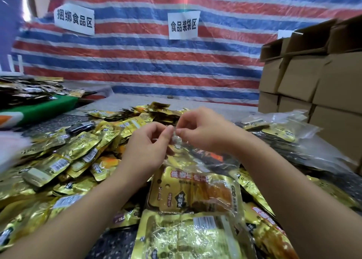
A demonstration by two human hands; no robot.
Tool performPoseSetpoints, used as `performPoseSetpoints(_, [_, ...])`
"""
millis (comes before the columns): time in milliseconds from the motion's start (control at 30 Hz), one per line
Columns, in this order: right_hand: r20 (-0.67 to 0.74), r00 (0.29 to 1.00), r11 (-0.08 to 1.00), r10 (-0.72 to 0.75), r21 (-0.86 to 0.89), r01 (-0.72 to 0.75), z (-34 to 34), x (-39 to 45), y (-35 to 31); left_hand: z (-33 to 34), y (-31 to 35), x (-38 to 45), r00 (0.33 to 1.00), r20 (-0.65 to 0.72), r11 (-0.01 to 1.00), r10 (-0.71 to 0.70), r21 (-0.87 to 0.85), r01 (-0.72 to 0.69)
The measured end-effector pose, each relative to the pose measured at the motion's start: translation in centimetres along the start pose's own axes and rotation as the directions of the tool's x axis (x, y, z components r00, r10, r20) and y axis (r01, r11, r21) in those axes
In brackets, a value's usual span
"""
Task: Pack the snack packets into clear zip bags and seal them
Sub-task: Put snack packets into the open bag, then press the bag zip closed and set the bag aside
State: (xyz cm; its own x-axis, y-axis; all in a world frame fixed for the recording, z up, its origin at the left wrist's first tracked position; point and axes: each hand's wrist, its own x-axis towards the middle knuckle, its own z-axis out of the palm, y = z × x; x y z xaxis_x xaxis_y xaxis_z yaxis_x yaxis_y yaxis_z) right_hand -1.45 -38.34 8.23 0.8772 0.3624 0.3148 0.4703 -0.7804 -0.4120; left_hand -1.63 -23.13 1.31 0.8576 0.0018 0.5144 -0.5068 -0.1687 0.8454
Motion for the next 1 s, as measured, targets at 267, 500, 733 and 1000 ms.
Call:
performPoseSetpoints(267, [0.049, 0.999, 1.0, -0.016, 0.017, 0.015, -0.41, 0.57, 0.28, -0.17, -0.38, 0.16, 0.999, -0.008, 0.996, 0.037, 0.079, -0.036])
performPoseSetpoints(500, [0.046, 0.999, 1.0, -0.016, -0.01, 0.016, -0.22, 0.81, 0.41, 0.14, -0.68, 0.44, 0.998, -0.009, 0.991, 0.064, 0.12, -0.063])
performPoseSetpoints(733, [0.05, 0.999, 1.0, 0.006, -0.027, -0.004, 0.26, 0.9, 0.38, 0.44, -0.74, 0.32, 0.999, -0.022, 0.993, 0.029, 0.116, -0.027])
performPoseSetpoints(1000, [0.06, 0.998, 1.0, 0.006, -0.006, -0.006, 0.01, 0.94, 0.24, 0.25, -0.73, 0.45, 0.999, -0.033, 0.992, 0.022, 0.121, -0.017])
